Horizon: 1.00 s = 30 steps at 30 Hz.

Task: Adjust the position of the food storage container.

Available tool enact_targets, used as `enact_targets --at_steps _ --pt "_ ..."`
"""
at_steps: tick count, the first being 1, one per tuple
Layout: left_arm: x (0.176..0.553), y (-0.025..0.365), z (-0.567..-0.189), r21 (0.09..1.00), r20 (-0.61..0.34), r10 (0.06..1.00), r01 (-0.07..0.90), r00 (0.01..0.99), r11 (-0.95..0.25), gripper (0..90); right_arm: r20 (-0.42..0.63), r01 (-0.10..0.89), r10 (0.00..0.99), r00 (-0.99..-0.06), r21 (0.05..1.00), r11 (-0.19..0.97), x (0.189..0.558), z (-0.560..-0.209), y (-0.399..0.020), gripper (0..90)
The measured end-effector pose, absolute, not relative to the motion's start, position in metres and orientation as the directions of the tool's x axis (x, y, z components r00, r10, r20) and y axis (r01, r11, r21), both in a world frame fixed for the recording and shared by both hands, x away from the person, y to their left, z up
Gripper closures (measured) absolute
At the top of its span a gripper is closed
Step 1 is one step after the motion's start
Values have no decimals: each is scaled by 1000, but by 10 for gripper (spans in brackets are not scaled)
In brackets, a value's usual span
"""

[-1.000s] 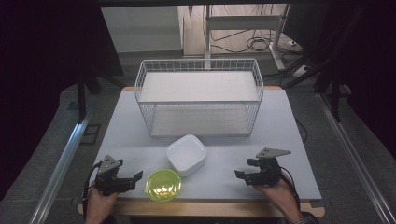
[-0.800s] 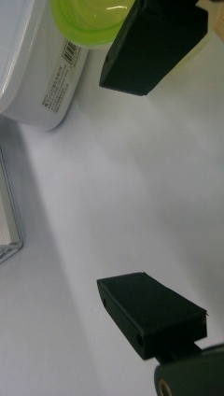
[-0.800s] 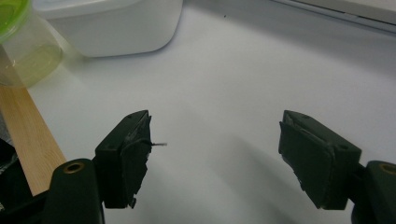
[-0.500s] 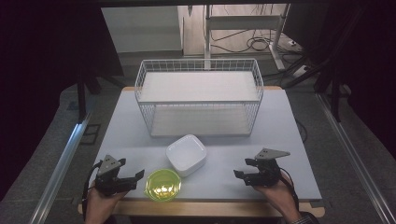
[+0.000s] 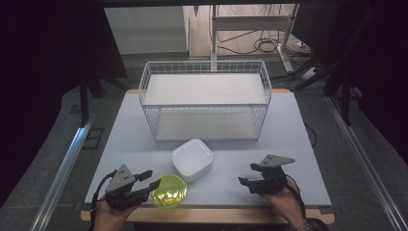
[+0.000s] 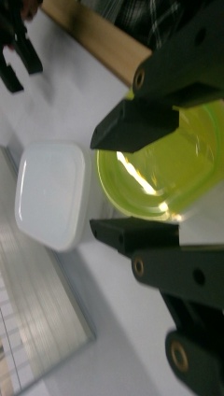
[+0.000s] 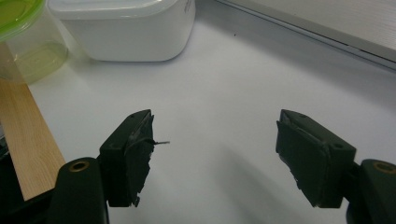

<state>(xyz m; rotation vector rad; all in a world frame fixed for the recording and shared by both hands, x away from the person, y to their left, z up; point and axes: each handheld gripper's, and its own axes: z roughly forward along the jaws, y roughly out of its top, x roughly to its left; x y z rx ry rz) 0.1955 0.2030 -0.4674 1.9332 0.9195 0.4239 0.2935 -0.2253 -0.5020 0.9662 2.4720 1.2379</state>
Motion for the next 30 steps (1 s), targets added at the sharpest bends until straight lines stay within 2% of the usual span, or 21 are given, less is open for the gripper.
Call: enact_targets --at_steps 1,2,4,5,7,13,30 --pt "194 199 -467 856 -82 731 424 677 -297 671 93 458 640 -763 776 433 293 -502 -225 278" --pt "193 195 -466 856 -85 718 420 690 -301 671 93 458 640 -763 776 433 293 -502 -225 278" --pt "191 186 -466 853 -94 691 416 716 -314 760 91 456 641 -762 778 432 294 -502 -226 278" --pt "189 178 -467 849 -101 667 413 738 -329 841 90 456 641 -762 778 433 294 -502 -226 276" --pt "188 173 -468 845 -94 657 409 748 -346 897 91 457 641 -762 776 434 294 -502 -226 275" --pt "183 156 -476 821 -101 618 416 779 -391 900 84 450 633 -770 774 445 293 -502 -225 267" --pt "176 138 -498 768 -139 606 471 784 -433 900 85 451 624 -777 766 457 294 -505 -225 249"
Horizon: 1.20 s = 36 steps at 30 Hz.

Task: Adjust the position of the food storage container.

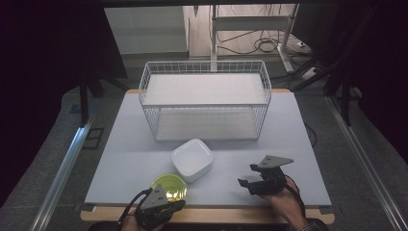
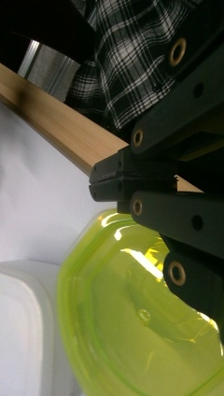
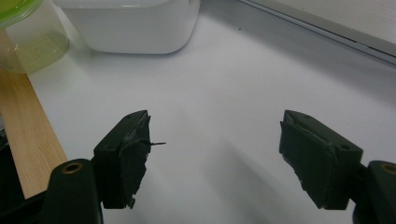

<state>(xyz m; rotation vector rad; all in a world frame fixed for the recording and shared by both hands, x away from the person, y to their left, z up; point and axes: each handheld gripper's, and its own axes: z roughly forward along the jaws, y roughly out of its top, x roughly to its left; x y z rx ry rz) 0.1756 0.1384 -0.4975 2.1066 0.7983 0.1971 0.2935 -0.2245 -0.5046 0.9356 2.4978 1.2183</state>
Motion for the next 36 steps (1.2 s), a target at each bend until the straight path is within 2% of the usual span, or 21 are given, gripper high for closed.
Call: enact_targets --at_steps 11,36 --pt "184 148 -501 762 -147 643 501 751 -411 900 83 456 627 -775 759 464 294 -505 -225 246" --pt "227 211 -507 756 -172 763 580 623 -303 900 84 468 628 -774 743 478 295 -508 -223 242"
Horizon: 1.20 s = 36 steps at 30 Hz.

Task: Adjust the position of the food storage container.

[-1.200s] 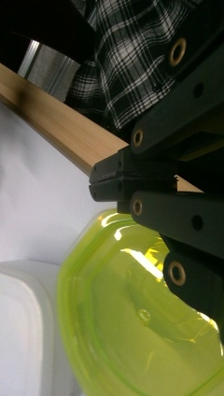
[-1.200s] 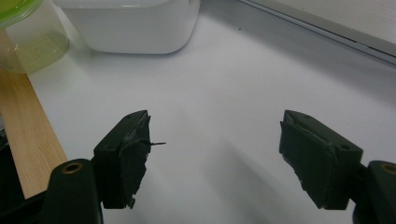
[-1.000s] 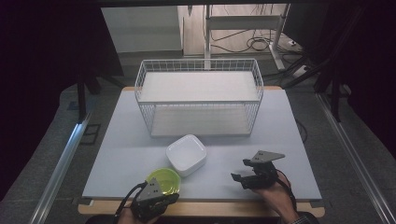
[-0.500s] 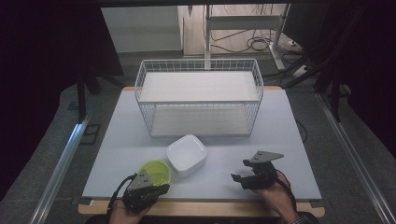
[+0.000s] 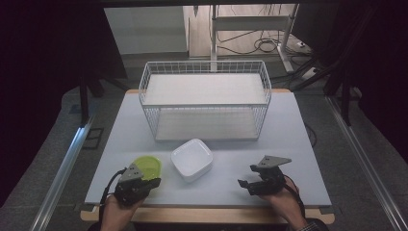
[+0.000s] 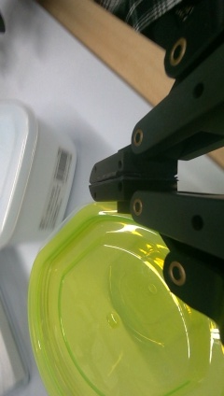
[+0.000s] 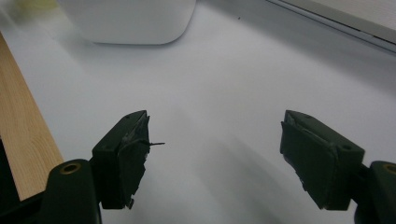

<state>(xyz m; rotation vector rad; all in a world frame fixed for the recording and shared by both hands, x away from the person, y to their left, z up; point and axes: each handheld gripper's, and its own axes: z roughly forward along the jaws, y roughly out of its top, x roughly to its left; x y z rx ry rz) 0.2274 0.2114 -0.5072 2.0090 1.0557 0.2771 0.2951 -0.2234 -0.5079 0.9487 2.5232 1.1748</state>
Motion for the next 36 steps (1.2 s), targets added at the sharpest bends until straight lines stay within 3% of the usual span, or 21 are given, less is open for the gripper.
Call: enact_targets --at_steps 15,21,22,25,27,28,29,31,36 --pt "249 233 -507 760 -107 809 573 577 -308 900 84 473 632 -771 739 479 296 -509 -220 260" --pt "243 216 -503 779 -113 788 546 605 -308 898 85 483 644 -760 738 471 297 -506 -217 387" --pt "243 212 -504 778 -110 783 543 612 -316 896 86 490 651 -754 734 470 299 -502 -215 467" --pt "241 199 -505 776 -93 771 531 630 -340 895 83 485 641 -763 730 483 303 -498 -208 597" --pt "242 193 -506 773 -82 772 529 630 -350 895 85 482 633 -769 728 488 305 -497 -206 635" --pt "244 190 -507 769 -92 776 540 624 -342 895 93 483 622 -777 723 495 309 -495 -200 723" --pt "244 190 -507 769 -92 776 540 624 -342 895 93 483 622 -777 723 495 309 -495 -200 723" --pt "247 187 -510 766 -114 786 558 608 -320 896 117 492 603 -789 708 506 313 -494 -192 836" --pt "252 180 -512 765 -120 799 568 589 -303 889 94 456 575 -813 718 527 321 -488 -174 891"
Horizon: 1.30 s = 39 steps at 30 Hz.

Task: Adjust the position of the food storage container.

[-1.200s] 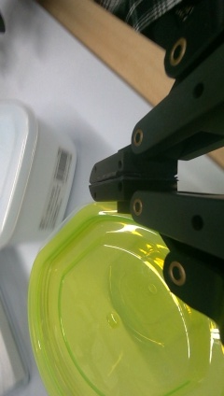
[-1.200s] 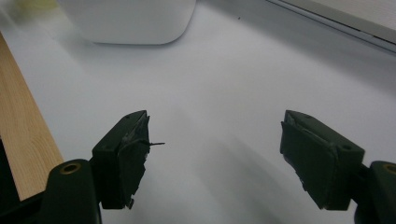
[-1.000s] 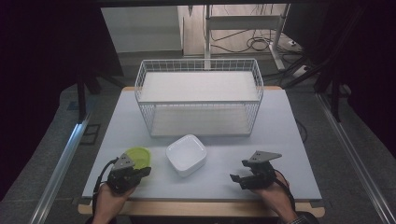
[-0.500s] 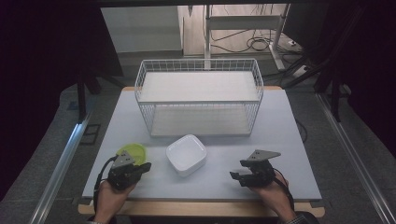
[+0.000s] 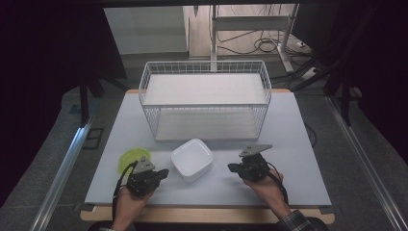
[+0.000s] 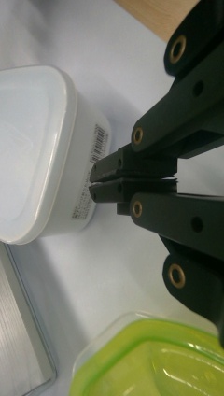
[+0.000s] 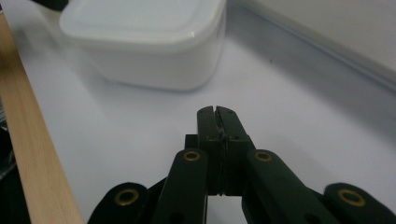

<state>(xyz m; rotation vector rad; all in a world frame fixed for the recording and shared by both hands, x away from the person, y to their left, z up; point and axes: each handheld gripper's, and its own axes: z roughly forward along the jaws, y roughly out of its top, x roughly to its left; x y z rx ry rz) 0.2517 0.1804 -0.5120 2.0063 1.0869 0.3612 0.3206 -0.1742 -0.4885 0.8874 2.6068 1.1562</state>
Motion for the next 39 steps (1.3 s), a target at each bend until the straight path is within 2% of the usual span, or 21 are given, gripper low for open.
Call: enact_targets --at_steps 13,17,20,28,39 --pt "266 168 -519 724 -83 835 609 545 -325 891 60 434 574 -817 719 543 365 -499 -124 891" --pt "276 161 -522 706 -83 837 625 540 -333 888 117 459 557 -822 715 528 373 -507 -123 891" --pt "279 157 -522 701 -61 838 621 543 -351 893 121 460 554 -824 714 528 371 -506 -123 892" --pt "286 151 -521 701 -86 823 621 561 -350 900 146 484 553 -820 694 534 353 -503 -137 882" --pt "284 134 -519 701 -99 784 602 613 -382 900 129 504 584 -801 672 543 330 -498 -154 883"
